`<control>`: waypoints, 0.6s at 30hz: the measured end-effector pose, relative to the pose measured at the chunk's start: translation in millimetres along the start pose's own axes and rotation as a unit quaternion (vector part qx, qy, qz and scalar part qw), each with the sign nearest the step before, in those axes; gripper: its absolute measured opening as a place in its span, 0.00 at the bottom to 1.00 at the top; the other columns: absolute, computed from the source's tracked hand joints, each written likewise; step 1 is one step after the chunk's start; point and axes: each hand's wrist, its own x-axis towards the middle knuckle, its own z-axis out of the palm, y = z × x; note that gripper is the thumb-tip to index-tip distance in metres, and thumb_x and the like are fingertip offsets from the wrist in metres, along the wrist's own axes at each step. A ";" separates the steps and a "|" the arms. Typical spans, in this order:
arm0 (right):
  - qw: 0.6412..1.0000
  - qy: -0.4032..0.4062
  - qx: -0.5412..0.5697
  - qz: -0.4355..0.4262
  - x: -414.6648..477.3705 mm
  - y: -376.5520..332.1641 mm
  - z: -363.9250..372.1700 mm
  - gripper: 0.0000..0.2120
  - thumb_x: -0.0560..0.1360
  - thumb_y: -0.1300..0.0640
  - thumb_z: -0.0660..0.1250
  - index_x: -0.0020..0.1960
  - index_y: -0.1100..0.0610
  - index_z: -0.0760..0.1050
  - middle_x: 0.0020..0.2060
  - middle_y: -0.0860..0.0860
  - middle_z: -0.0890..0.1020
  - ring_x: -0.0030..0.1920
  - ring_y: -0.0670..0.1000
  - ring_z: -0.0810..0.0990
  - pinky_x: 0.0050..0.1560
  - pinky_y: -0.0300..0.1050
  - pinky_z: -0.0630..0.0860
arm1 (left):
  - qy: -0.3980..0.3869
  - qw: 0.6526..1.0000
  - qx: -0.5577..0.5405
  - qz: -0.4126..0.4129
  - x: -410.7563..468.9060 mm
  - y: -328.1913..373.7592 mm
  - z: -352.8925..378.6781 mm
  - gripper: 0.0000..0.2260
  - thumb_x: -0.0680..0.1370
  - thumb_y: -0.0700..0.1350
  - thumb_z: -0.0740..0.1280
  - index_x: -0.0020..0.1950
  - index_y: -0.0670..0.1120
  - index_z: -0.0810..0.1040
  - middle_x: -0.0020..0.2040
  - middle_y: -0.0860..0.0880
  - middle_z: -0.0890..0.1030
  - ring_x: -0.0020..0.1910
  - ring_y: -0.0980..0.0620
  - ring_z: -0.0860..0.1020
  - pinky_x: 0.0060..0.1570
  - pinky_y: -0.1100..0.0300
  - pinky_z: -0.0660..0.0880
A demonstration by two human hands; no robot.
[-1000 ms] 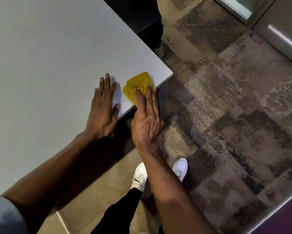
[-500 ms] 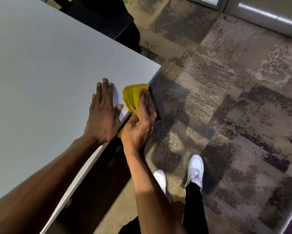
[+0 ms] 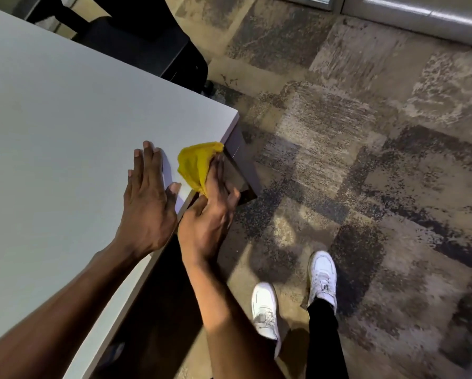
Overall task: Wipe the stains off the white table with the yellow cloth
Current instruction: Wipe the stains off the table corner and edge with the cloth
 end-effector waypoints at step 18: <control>0.999 -0.006 0.012 0.041 79.3 -2.5 0.9 0.35 0.76 0.76 0.61 0.78 0.54 0.70 0.71 0.56 0.78 0.65 0.50 0.73 0.66 0.39 0.71 | -0.032 0.999 -0.010 -0.018 -0.7 18.6 -13.9 0.35 0.84 0.58 0.47 0.87 0.44 0.42 0.88 0.48 0.39 0.87 0.49 0.37 0.86 0.44 0.42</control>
